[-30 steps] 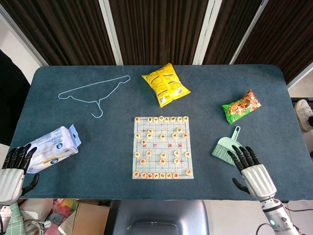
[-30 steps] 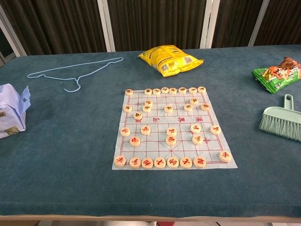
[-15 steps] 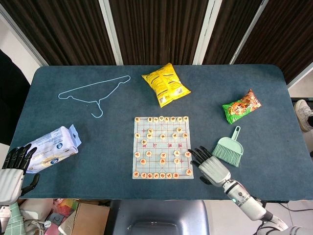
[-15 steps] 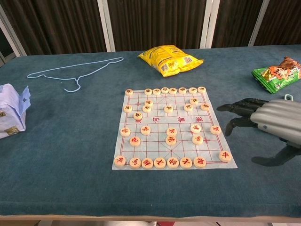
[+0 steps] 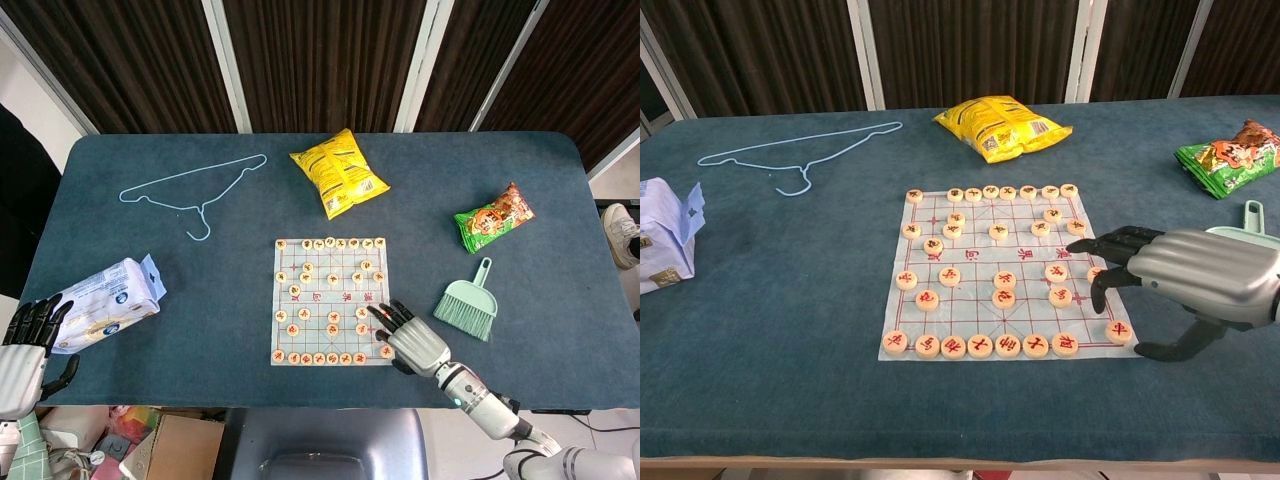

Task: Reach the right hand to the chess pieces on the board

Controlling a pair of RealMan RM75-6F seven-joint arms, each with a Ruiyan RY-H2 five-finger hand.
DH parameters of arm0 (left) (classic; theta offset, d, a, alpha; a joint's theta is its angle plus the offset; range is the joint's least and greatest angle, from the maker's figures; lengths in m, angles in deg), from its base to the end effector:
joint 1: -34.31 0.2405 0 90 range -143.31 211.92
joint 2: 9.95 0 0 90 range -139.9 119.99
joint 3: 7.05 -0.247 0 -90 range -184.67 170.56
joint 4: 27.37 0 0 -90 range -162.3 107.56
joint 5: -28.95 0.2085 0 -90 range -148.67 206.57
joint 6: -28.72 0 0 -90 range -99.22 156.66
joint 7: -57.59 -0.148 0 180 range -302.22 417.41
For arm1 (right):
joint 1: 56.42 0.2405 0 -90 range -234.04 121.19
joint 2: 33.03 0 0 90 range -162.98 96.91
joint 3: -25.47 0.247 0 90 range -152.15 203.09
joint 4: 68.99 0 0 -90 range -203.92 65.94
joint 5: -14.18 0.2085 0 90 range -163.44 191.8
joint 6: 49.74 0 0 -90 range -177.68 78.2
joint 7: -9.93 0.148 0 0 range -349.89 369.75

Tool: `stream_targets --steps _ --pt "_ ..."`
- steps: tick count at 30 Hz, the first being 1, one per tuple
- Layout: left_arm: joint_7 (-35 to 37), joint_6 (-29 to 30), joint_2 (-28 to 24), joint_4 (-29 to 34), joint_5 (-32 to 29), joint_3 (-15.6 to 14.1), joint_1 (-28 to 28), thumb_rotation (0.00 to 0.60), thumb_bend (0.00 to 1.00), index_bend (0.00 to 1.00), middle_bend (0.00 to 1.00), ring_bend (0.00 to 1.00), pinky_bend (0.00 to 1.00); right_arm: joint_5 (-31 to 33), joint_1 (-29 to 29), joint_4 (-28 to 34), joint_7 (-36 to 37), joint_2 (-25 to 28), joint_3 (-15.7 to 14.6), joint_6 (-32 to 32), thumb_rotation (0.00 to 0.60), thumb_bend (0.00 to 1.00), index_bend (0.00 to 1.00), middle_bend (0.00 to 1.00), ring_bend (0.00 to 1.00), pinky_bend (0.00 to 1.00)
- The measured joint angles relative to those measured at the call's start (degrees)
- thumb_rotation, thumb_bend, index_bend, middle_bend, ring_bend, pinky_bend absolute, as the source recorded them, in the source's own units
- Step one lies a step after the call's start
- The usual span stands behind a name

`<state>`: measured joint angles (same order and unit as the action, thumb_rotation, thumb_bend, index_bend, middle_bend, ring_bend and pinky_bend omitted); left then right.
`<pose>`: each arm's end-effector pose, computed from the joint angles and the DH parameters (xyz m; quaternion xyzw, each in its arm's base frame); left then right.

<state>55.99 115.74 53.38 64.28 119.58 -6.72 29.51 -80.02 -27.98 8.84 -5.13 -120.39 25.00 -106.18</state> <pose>-0.2967 0.1745 0.1555 -0.6293 -0.3567 -0.3841 0.5737 -0.2171 -0.2548 -0.0321 0.8429 -0.2607 0.3021 0.3610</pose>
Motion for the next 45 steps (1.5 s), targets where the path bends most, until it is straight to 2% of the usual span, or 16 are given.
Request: stream_targets --steps 18,28,37,45 --pt "-0.1 0.3 -0.1 0.1 0.2 0.0 0.1 0.6 0.41 0.0 0.0 0.0 0.05 1.4 0.8 -0.6 -1.0 -0.9 -1.0 -0.9 0.6 0.45 0.57 0.01 0.0 0.0" --pt "-0.2 0.0 -0.1 0.1 0.0 0.1 0.0 0.6 0.41 0.0 0.0 0.0 0.05 0.9 1.1 -1.3 -0.3 -1.4 -1.7 -1.9 0.6 0.51 0.67 0.07 0.0 0.0" --pt "-0.3 0.0 -0.1 0.2 0.0 0.1 0.0 0.6 0.41 0.0 0.0 0.0 0.05 -0.5 1.0 0.0 0.9 -1.1 -2.2 -4.3 0.6 0.52 0.68 0.08 0.0 0.0" --pt "-0.1 0.0 -0.2 0.2 0.1 0.0 0.0 0.6 0.41 0.0 0.0 0.0 0.05 -0.1 1.7 0.2 0.0 -2.2 -2.2 -3.4 0.6 0.52 0.67 0.08 0.0 0.0"
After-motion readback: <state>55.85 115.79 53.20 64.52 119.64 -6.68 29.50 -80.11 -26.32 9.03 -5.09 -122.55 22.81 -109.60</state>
